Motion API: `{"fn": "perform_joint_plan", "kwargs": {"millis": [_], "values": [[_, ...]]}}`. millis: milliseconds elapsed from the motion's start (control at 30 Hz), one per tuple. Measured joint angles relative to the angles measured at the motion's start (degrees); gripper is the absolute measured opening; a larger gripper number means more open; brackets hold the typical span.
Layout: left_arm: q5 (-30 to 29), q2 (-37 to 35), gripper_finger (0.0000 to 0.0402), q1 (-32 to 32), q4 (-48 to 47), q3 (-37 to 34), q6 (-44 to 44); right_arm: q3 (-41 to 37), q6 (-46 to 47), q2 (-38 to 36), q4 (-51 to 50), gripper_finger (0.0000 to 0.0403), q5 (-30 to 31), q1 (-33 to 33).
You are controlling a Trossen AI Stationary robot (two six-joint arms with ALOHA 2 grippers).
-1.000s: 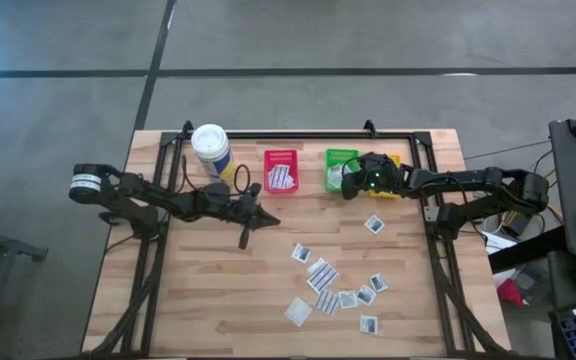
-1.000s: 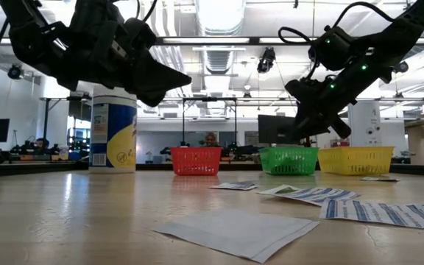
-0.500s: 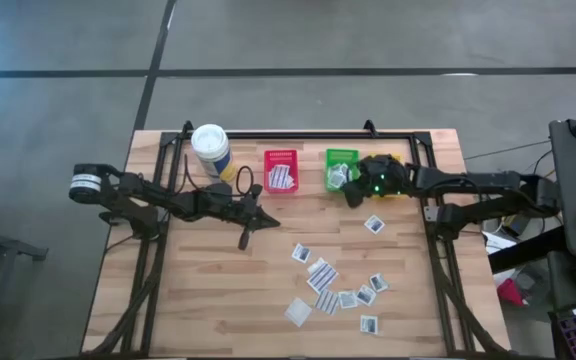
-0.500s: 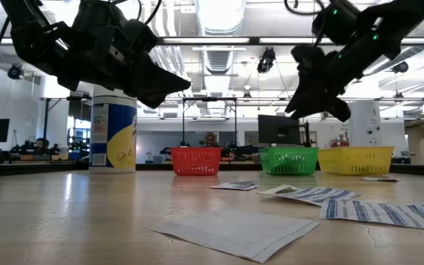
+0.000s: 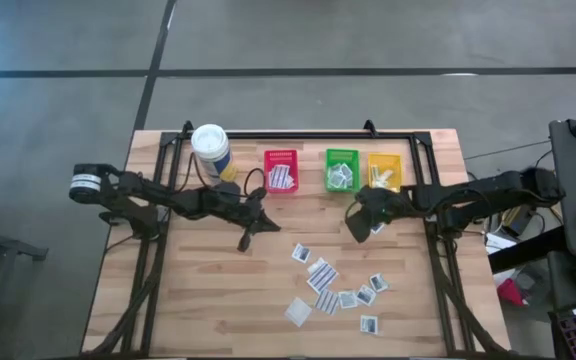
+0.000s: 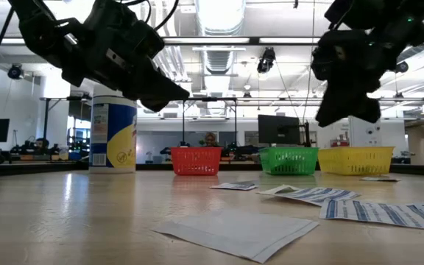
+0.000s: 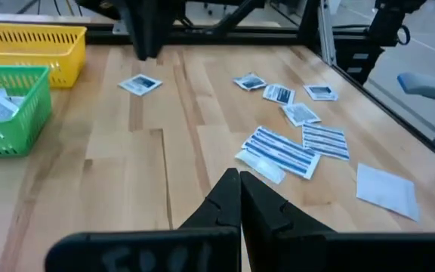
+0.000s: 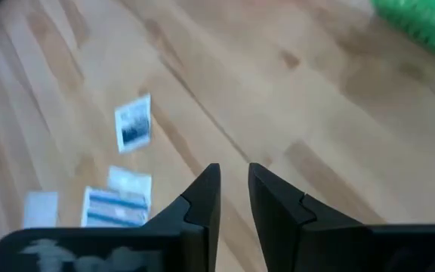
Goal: Pick & Place First Aid Supplies
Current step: Put the alcohol pad in the green bin
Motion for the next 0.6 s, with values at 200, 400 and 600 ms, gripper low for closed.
{"fn": "perform_joint_plan", "kwargs": {"millis": [200,400,600], "values": [[0.6,0.0,0.0000,0.0,-0.4,1.4,-0.5,0.0,0.3,0.0,-6.4,0.0070,3.7,4.5],[0.9,0.1,0.0000,0.0,-0.5,1.3,-0.6,-0.4,7.4,0.0,-17.6,0.0060,12.5,6.2],[0.9,0.4,0.0000,0.0,-0.6,2.0,1.0,-3.3,12.9,0.0,-18.0,0.0051,14.0,6.5]]}}
